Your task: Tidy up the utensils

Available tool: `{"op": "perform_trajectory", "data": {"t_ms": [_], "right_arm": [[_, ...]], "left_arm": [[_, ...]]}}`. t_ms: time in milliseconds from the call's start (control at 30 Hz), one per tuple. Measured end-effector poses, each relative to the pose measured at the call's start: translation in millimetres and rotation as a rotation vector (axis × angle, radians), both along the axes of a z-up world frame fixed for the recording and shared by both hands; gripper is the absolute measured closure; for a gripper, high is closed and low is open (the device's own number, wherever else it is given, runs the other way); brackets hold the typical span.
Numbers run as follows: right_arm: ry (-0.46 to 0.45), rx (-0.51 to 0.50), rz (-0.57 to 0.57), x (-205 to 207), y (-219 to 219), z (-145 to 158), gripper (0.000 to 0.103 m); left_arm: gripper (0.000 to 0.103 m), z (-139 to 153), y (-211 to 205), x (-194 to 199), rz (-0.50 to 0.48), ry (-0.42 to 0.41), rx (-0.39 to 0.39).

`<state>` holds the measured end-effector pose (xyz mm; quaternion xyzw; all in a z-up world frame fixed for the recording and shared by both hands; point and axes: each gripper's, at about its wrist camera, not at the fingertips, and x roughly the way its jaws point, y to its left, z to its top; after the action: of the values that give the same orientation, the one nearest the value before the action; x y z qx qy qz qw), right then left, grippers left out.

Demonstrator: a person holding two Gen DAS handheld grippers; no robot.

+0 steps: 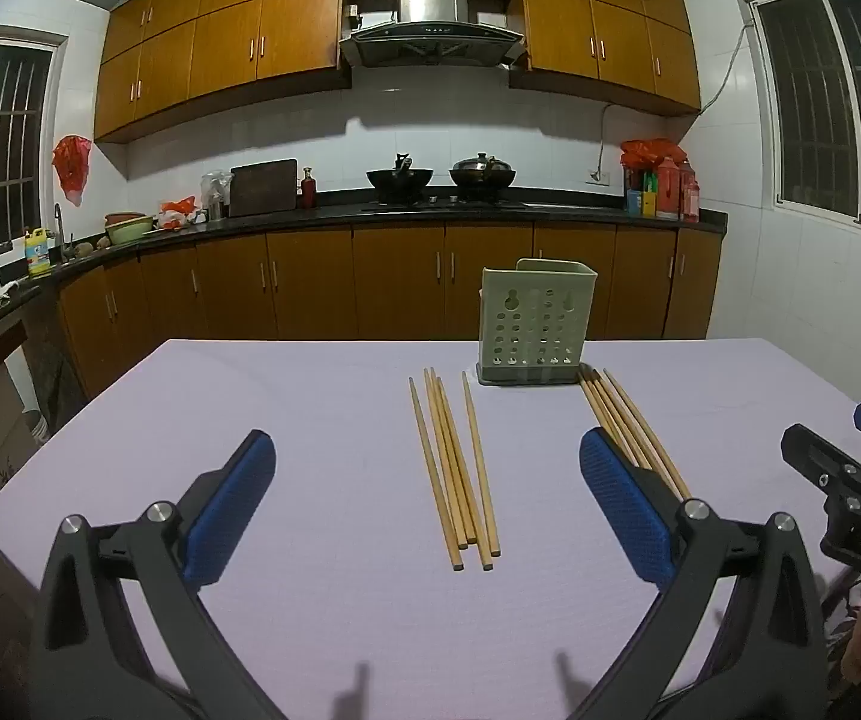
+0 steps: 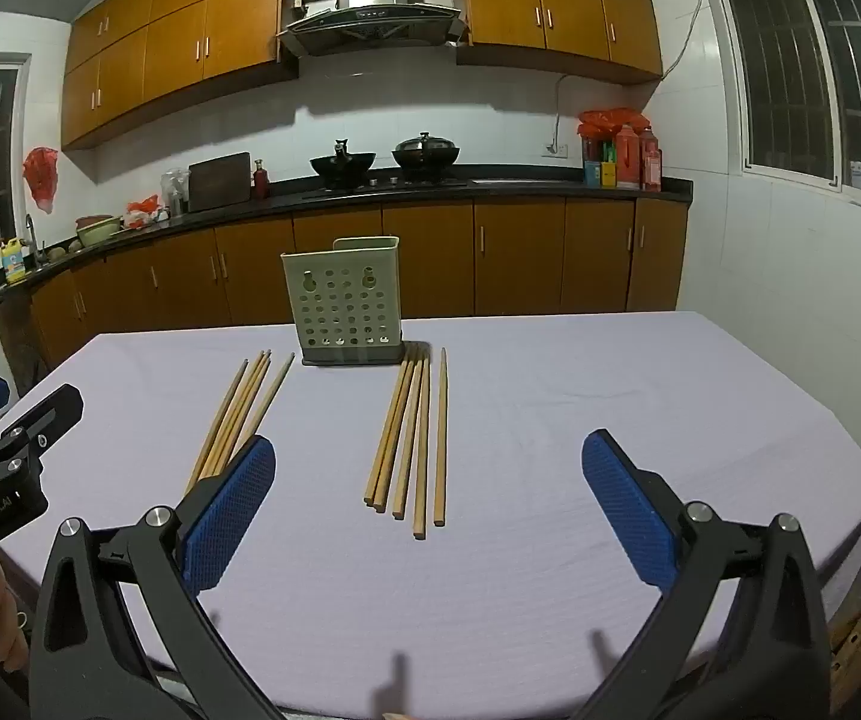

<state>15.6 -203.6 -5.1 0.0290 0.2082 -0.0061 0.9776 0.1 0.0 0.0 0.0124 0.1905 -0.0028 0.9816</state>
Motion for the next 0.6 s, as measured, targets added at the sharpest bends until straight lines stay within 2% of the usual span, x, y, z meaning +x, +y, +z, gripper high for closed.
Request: {"op": "perform_trajectory", "data": {"t_ms": [600], "right_arm": [[-0.001, 0.001, -0.001, -0.1, 2.4, 0.0, 0.002]], "left_arm": [[0.004, 0.0, 0.1, -0.1, 0.0, -0.002, 0.001]]}}
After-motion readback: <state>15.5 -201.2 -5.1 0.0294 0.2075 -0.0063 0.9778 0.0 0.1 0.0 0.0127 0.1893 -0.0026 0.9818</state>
